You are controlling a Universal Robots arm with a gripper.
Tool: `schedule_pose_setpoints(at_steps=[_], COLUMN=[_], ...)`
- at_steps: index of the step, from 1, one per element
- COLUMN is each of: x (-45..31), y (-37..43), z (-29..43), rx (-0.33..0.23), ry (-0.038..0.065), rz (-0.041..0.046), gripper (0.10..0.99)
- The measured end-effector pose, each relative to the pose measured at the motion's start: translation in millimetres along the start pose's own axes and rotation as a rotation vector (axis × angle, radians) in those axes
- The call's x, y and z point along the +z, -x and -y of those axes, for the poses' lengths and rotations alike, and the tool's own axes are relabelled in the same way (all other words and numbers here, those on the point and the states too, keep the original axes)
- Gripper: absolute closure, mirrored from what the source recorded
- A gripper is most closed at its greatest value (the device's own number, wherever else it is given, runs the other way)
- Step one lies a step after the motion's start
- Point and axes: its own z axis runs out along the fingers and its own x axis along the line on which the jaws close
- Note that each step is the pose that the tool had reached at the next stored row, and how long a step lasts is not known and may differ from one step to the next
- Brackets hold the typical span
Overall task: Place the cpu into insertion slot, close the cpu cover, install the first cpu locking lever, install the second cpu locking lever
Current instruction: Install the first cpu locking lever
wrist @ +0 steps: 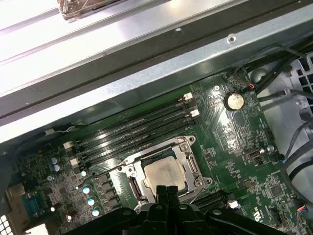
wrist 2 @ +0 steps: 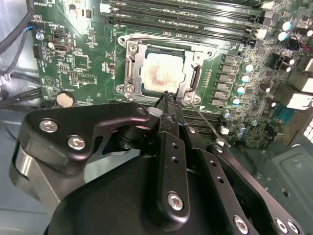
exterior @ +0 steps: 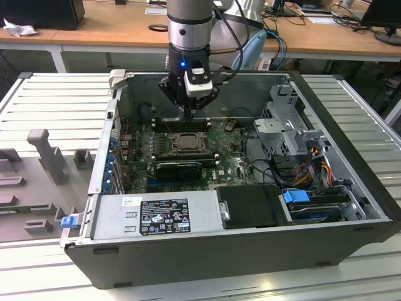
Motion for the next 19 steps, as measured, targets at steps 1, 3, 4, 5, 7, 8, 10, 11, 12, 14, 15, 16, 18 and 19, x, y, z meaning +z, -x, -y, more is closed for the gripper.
schedule_pose_setpoints(at_steps=[1, 3, 4, 5, 7, 8, 10, 11, 12, 14, 15, 16, 18, 19], x=[0.0, 0.0, 0.0, 0.0, 0.0, 0.0, 0.0, 0.0, 0.0, 0.0, 0.0, 0.0, 0.0, 0.0], y=[0.0, 0.0, 0.0, 0.0, 0.0, 0.0, 0.0, 0.0, 0.0, 0.0, 0.0, 0.0, 0.0, 0.0], z=[0.0, 0.0, 0.0, 0.0, 0.0, 0.0, 0.0, 0.0, 0.0, 0.0, 0.0, 0.0, 0.0, 0.0], rx=[-0.006, -0.021, -0.036, -0.044, -0.061, -0.070, -0.086, -0.096, -0.107, -0.122, -0.131, -0.140, -0.152, -0.160], ry=[0.000, 0.000, 0.001, 0.001, 0.002, 0.002, 0.002, 0.002, 0.003, 0.003, 0.003, 0.004, 0.004, 0.004], rz=[-0.0001, -0.0005, -0.0008, -0.0010, -0.0013, -0.0015, -0.0019, -0.0021, -0.0024, -0.0026, -0.0029, -0.0031, -0.0034, -0.0035], gripper=[0.980, 0.980, 0.980, 0.980, 0.980, 0.980, 0.980, 0.980, 0.980, 0.980, 0.980, 0.980, 0.980, 0.980])
